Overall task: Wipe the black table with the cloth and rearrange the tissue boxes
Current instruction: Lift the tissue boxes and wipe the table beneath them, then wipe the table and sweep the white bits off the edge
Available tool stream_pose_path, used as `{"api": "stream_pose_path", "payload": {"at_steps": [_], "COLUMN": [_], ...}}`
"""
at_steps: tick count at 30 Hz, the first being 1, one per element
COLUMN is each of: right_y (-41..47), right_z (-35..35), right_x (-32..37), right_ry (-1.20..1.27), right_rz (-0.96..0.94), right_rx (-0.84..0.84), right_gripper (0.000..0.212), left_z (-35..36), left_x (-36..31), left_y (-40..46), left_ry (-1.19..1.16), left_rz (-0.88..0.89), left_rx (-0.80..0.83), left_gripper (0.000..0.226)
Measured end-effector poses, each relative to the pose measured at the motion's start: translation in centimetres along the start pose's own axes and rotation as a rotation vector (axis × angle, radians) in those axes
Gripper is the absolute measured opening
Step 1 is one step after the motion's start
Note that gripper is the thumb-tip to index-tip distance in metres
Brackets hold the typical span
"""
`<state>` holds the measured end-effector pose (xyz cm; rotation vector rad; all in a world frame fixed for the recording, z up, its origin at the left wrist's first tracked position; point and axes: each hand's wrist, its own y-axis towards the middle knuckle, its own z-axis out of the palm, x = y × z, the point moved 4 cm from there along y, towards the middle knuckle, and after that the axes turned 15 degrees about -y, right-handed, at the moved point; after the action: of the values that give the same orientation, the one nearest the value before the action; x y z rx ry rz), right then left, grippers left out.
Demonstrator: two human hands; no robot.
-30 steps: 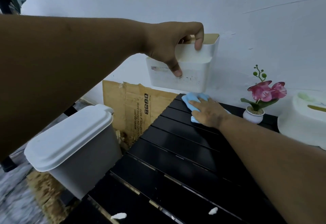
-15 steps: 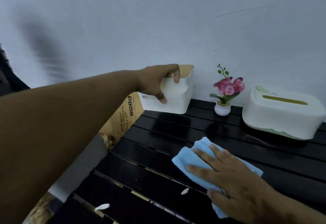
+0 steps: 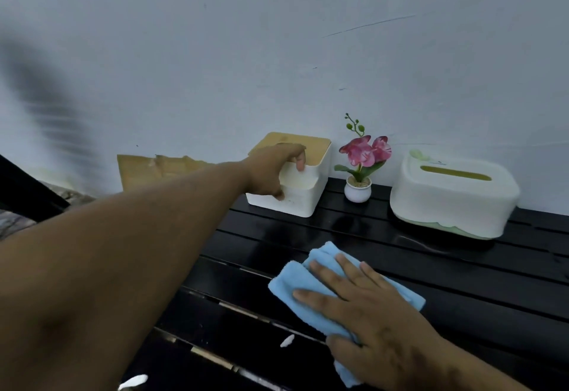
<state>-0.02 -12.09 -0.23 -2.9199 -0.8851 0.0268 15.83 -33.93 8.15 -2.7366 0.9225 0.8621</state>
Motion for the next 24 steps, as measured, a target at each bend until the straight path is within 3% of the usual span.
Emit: {"api": "stream_pose_path", "payload": {"at_steps": [7, 11, 14, 17, 24], "right_y": [0.0, -0.2, -0.4, -0.3, 4.4], "right_z": [0.3, 0.3, 0.3, -0.1, -0.4], "right_x": [0.0, 0.1, 0.1, 0.1, -3.5], "right_ry": [-0.021, -0.02, -0.026, -0.026, -0.038], "right_rz": [0.013, 0.024, 0.024, 0.018, 0.17], "right_rx": [0.011, -0.001, 0.0, -0.004, 0.003], "right_gripper": [0.063, 0.062, 0.06, 0.059, 0.055], "left_z": [0.2, 0.0, 0.2, 0.9, 3.7], "left_x": [0.0, -0.6, -0.4, 0.4, 1.3], "left_y": [0.4, -2.6, -7.9, -15.3, -33.8], "left_ry": [0.07, -0.091, -0.169, -0.184, -0.11], "left_rz": [-0.018, 0.024, -0.08, -0.171, -0.299], "left_rx": [-0.004, -0.126, -0.213, -0.2, -0.315], "left_gripper": [0.058, 0.049, 0.042, 0.038, 0.057]}}
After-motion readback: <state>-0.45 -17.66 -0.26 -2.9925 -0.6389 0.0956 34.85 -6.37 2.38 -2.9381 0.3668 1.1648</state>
